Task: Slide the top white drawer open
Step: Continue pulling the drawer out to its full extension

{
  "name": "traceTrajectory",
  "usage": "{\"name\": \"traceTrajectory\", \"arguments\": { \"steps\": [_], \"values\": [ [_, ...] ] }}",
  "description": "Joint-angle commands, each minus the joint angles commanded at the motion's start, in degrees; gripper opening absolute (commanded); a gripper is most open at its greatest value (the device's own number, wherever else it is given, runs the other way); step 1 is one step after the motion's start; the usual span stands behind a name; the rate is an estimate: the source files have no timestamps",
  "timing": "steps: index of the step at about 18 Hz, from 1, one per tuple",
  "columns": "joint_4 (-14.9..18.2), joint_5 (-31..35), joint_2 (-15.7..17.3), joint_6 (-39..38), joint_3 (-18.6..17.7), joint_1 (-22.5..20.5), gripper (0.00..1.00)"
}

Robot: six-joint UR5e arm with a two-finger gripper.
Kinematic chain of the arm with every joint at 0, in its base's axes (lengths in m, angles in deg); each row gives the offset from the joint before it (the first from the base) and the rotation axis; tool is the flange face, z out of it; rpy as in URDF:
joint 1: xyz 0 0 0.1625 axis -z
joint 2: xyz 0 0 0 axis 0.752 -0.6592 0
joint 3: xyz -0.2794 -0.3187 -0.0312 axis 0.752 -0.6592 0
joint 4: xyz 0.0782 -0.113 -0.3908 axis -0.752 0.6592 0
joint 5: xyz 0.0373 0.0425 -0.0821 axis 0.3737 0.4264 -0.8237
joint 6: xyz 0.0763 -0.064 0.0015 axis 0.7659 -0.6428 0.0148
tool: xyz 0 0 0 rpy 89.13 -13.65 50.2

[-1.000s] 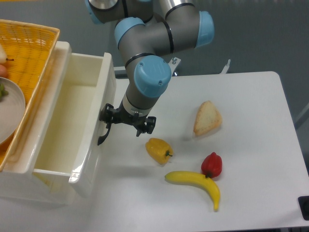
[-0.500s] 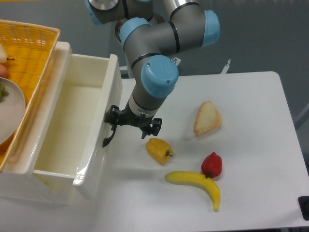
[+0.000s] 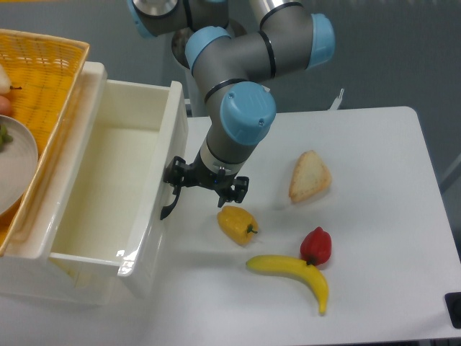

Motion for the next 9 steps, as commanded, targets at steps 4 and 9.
{"name": "traceTrajectory", "arguments": {
  "steps": [4, 9],
  "values": [
    [0.0, 0.0, 0.09, 0.7, 0.0, -0.27, 1.0],
    [-0.09, 0.0, 0.09, 0.79, 0.0, -0.79, 1.0]
  ]
}}
